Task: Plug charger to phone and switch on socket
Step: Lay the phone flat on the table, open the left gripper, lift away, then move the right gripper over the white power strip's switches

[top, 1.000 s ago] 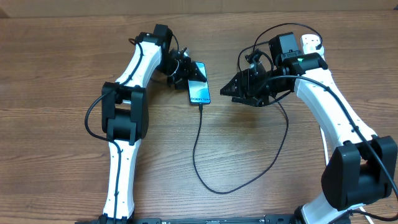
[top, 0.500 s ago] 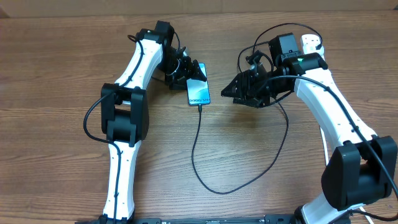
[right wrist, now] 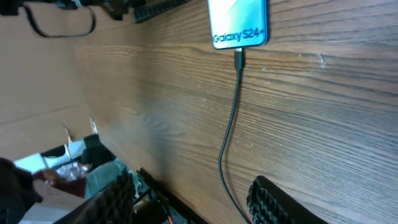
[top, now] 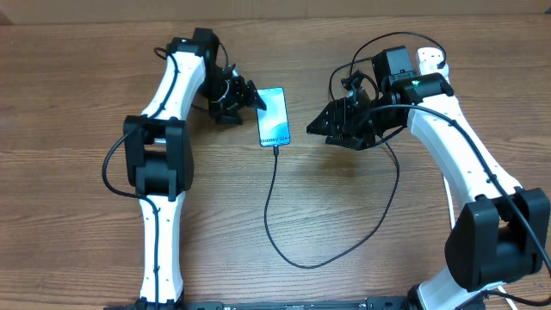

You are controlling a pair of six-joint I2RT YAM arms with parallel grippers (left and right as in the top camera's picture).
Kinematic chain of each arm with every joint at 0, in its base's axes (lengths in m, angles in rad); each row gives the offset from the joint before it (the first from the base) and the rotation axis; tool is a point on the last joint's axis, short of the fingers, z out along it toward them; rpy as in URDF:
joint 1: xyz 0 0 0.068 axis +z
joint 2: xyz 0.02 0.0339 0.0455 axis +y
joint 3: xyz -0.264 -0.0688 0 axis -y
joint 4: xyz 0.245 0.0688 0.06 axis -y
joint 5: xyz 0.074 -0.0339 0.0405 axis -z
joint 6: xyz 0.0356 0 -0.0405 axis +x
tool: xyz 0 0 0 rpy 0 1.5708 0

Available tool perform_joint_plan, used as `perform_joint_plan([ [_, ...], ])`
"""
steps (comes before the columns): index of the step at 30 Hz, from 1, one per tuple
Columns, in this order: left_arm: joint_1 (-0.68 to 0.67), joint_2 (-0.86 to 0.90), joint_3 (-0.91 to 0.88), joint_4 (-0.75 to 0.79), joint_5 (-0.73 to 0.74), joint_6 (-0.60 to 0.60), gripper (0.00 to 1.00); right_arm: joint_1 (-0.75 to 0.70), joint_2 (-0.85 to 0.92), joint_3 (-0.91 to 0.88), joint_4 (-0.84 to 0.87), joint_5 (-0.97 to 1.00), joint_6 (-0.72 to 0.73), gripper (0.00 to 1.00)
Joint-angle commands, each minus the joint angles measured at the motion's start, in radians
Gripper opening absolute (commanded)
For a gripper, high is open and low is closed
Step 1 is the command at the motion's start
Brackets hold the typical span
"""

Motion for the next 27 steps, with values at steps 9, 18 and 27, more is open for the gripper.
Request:
perform_joint_plan([
  [9, 0.048, -0.203, -0.011, -0.008, -0.261, 0.013, 0.71, -0.024, 0.002, 0.077, -0.089, 0.179, -0.008, 0.59],
  [18, 0.049, -0.541, -0.011, 0.002, -0.483, -0.051, 0.89, -0.127, 0.002, 0.421, -0.340, 0.503, 0.029, 0.54],
  [27, 0.047, -0.677, -0.011, -0.011, -0.483, -0.051, 1.00, -0.382, 0.015, 0.504, -0.299, 0.643, 0.057, 0.79],
])
